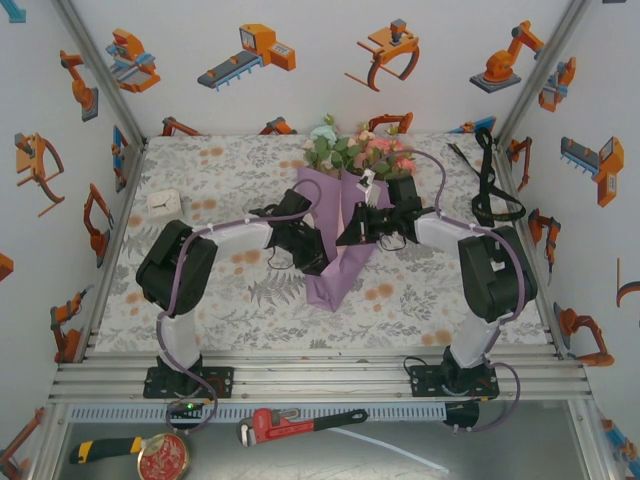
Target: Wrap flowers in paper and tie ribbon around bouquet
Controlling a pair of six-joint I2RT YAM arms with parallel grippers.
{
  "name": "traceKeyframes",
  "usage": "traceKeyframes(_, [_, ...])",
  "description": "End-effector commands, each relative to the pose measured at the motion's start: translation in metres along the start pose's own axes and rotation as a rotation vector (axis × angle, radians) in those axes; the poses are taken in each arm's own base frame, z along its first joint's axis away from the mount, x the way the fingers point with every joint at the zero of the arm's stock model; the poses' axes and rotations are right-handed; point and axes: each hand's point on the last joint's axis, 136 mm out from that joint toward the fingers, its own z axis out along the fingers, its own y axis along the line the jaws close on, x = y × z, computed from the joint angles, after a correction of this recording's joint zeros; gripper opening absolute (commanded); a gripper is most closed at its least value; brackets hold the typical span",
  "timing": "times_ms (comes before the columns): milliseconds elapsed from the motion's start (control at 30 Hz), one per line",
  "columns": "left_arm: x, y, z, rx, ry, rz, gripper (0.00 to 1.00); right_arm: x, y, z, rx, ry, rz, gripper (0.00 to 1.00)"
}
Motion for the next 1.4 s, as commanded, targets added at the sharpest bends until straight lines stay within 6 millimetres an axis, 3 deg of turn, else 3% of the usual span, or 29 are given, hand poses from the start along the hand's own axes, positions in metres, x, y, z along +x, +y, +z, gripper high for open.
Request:
traceKeyframes(0, [-0.02,-0.006,-0.046,0.004,-0.107,-0.009,0.31,-0.006,0.006,0.002,-0.023,0.005,-0.034,0.03])
traceKeyframes(67, [-0.032,0.003,-0.071,-0.014,-0.175,-0.03,0.31,-0.006,0.006,0.004,-0.024,0.008,-0.038,0.03])
traceKeyframes(167, [-0.056,0.034,-0.098,-0.088,-0.291,-0.091,0.32,-0.006,0.007,0.008,-0.028,0.013,-0.039,0.04])
traceKeyframes(267, [-0.07,0.077,-0.089,-0.213,-0.31,-0.16,0.28,-0.006,0.006,0.013,-0.033,0.02,-0.037,0.04])
traceKeyframes(333, [-0.075,0.086,-0.072,-0.228,-0.276,-0.179,0.26,-0.005,0.007,0.018,-0.039,0.029,-0.039,0.05])
traceKeyframes(467, [-0.084,0.062,-0.044,-0.146,-0.235,-0.152,0.26,-0.001,0.008,0.029,-0.048,0.053,-0.041,0.09])
traceKeyframes(600, [-0.084,0.054,-0.041,-0.145,-0.226,-0.14,0.25,0.007,0.003,0.042,-0.049,0.085,-0.033,0.13])
traceKeyframes(800, [-0.091,0.052,-0.073,-0.066,-0.296,-0.27,0.26,0.018,-0.004,0.055,-0.054,0.122,-0.007,0.23])
traceKeyframes(1067, [-0.142,-0.024,-0.111,0.153,-0.404,-0.253,0.26,0.025,-0.008,0.054,-0.048,0.124,0.001,0.39])
traceKeyframes(1167, [-0.159,-0.037,-0.099,0.242,-0.399,-0.292,0.25,0.02,-0.007,0.055,-0.058,0.098,0.004,0.41])
traceKeyframes(1367, [-0.171,-0.033,-0.04,0.2,-0.281,-0.326,0.25,0.011,-0.01,0.061,-0.076,0.046,0.019,0.39])
